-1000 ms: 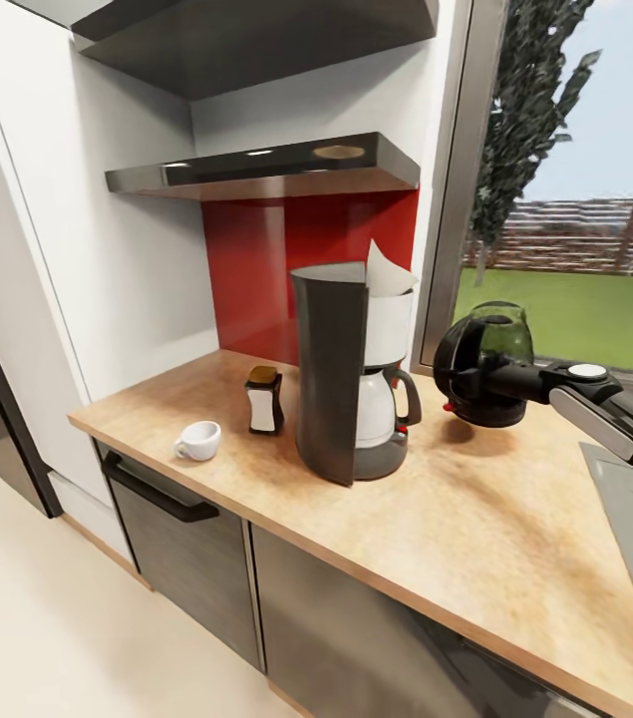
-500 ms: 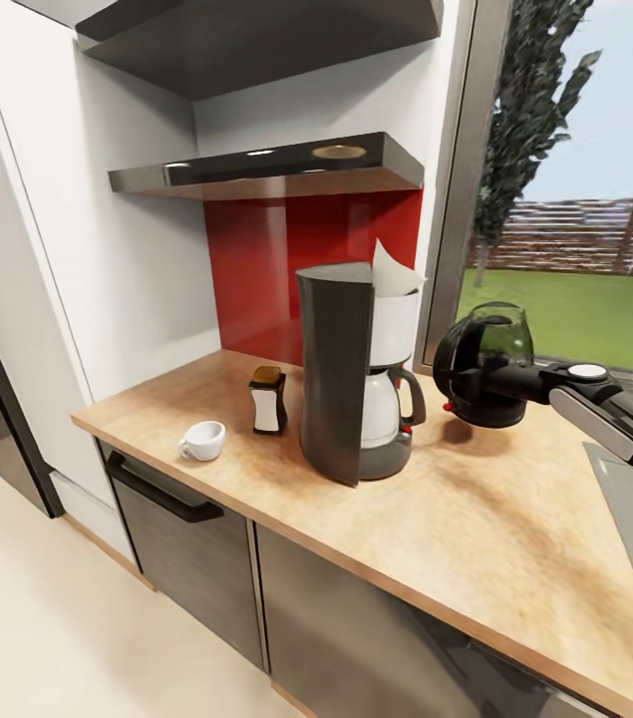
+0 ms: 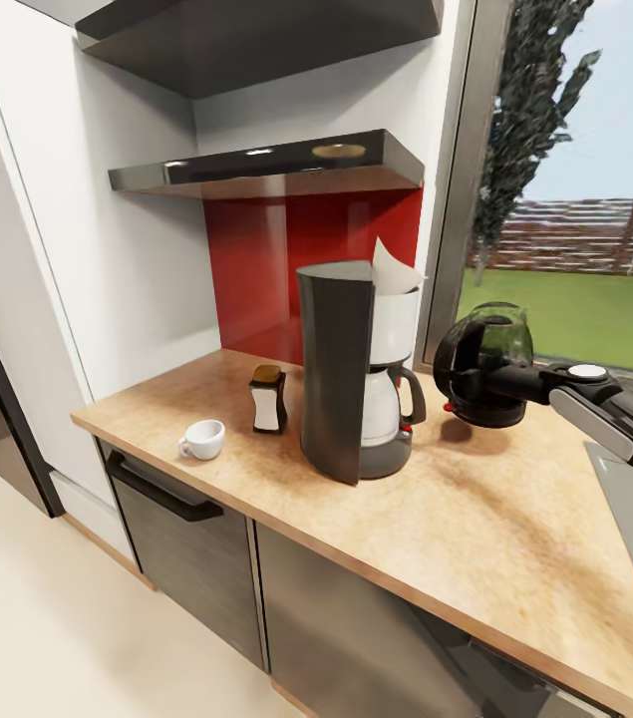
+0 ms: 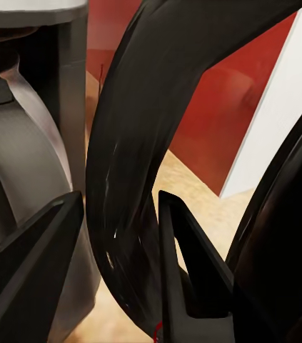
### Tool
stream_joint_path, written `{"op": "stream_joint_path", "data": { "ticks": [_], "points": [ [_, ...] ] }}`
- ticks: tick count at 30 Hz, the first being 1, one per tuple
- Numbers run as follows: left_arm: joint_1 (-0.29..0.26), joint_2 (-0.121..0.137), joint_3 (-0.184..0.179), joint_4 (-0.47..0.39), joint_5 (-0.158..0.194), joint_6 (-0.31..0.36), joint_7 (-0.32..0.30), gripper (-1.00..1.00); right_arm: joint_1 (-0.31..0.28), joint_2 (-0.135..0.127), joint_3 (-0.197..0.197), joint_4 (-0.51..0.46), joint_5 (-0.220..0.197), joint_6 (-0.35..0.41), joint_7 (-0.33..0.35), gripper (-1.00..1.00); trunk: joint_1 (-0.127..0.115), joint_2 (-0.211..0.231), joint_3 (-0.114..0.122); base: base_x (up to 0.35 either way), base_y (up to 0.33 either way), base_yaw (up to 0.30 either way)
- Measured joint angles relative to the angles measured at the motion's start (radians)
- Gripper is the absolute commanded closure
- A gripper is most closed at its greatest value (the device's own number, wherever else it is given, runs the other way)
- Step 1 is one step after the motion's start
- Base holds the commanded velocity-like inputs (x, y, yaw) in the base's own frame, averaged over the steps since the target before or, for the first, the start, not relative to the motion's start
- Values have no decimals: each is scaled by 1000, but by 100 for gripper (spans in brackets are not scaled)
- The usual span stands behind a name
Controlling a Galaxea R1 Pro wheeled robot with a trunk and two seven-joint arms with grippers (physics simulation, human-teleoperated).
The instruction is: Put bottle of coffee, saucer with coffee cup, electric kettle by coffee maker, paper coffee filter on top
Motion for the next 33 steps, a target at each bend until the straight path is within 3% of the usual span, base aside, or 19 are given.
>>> {"op": "stream_joint_path", "data": {
  "ticks": [11,16,33],
  "points": [
    [0,0,0,0,0,0,1,-100,0,0,0,0,0,0,0,100,15,-28,-13,0,0,0],
    [0,0,0,0,0,0,1,-100,0,0,0,0,0,0,0,100,35,-63,-28,0,0,0],
    [0,0,0,0,-1,0,1,-100,1,0,-1,37,-7,-16,-1,100,35,-63,-28,0,0,0]
  ]
}}
